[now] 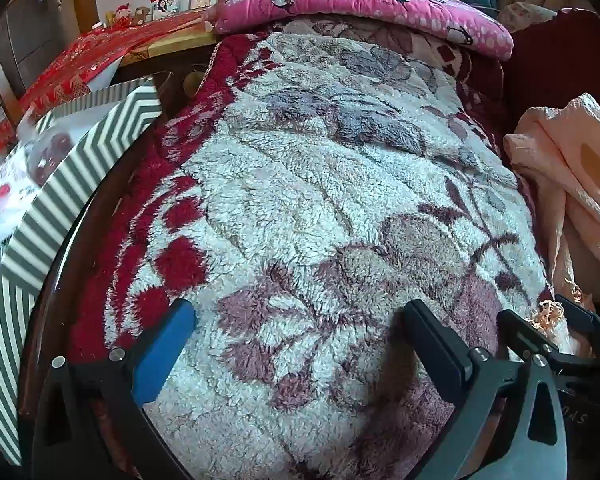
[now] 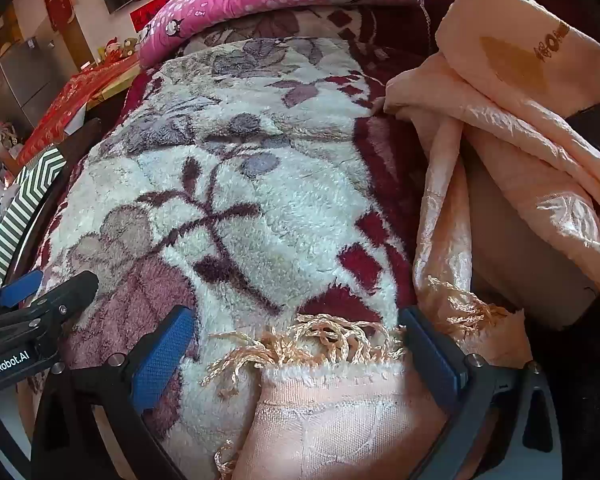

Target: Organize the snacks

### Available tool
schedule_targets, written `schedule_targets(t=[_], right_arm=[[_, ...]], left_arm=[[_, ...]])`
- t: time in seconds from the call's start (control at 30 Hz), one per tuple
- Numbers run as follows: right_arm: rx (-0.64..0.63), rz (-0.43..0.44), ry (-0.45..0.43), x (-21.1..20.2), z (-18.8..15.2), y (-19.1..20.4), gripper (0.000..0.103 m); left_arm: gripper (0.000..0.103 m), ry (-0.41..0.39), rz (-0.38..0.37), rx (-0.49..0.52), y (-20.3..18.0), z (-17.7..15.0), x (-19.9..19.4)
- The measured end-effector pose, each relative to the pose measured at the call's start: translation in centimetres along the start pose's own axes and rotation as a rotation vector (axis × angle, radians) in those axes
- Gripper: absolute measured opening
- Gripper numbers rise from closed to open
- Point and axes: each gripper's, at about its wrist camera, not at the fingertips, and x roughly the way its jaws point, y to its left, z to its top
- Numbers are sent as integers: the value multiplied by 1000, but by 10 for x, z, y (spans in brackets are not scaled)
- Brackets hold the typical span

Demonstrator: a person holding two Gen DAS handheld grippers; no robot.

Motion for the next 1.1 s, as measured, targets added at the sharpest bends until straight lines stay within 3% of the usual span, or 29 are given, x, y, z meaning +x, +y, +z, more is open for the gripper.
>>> schedule_targets(t=[1.1], right_arm=[[8,12,-8,6,-5,-5,102]], left_arm=[[103,-1,0,-1,0,0,0]])
